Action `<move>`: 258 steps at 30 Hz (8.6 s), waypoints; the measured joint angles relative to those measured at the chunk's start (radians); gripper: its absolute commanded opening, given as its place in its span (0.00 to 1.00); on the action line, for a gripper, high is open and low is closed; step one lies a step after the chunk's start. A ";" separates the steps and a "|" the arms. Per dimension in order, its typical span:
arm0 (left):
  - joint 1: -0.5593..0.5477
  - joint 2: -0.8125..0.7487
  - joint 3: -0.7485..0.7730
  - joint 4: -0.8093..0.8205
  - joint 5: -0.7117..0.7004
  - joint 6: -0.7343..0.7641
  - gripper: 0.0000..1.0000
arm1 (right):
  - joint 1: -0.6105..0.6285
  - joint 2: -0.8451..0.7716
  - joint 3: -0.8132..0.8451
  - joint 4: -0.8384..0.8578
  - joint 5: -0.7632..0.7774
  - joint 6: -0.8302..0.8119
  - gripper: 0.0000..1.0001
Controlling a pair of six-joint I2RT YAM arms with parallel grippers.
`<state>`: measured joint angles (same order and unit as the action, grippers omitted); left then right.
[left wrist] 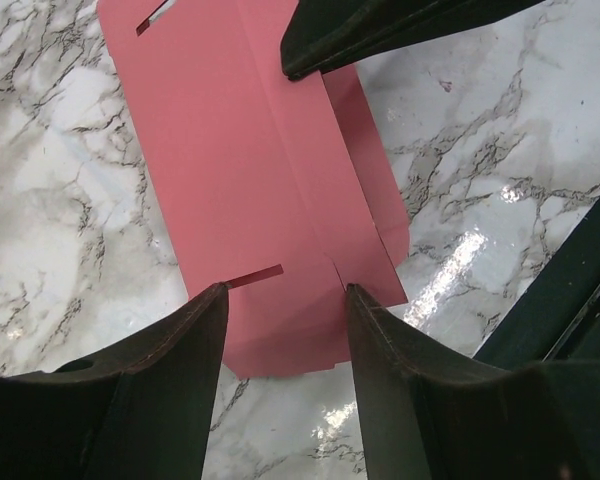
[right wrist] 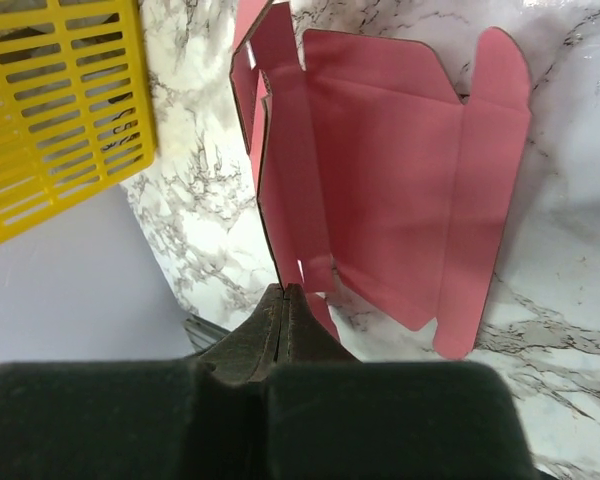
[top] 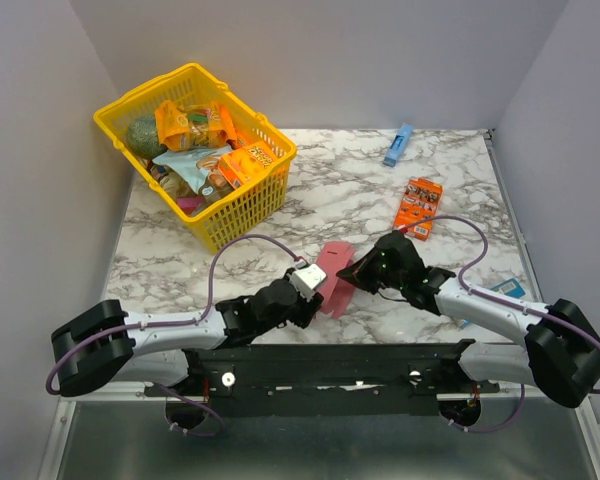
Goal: Fold the paper box
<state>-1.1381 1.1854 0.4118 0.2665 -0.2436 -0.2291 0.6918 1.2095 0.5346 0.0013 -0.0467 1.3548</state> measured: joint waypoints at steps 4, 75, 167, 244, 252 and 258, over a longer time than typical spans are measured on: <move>0.001 -0.034 -0.009 -0.002 -0.011 -0.001 0.86 | 0.000 -0.008 0.000 -0.004 0.006 0.001 0.00; 0.043 0.050 0.042 0.053 0.050 0.140 0.69 | -0.004 -0.038 0.016 -0.047 0.058 -0.012 0.01; 0.358 0.182 0.243 -0.142 0.496 -0.071 0.00 | 0.736 0.293 0.153 0.008 0.797 -0.880 0.62; 0.414 0.233 0.267 -0.159 0.627 -0.087 0.00 | 0.579 0.145 -0.025 0.061 0.651 -0.744 0.41; 0.414 0.233 0.267 -0.166 0.627 -0.087 0.00 | 0.649 0.234 0.052 0.060 0.657 -0.806 0.51; 0.414 0.233 0.267 -0.172 0.626 -0.087 0.00 | 0.660 0.233 0.053 0.058 0.663 -0.815 0.51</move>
<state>-0.7238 1.4181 0.6788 0.0948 0.3828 -0.3161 1.3521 1.4429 0.5877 0.0593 0.6167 0.5400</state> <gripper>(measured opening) 0.074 0.507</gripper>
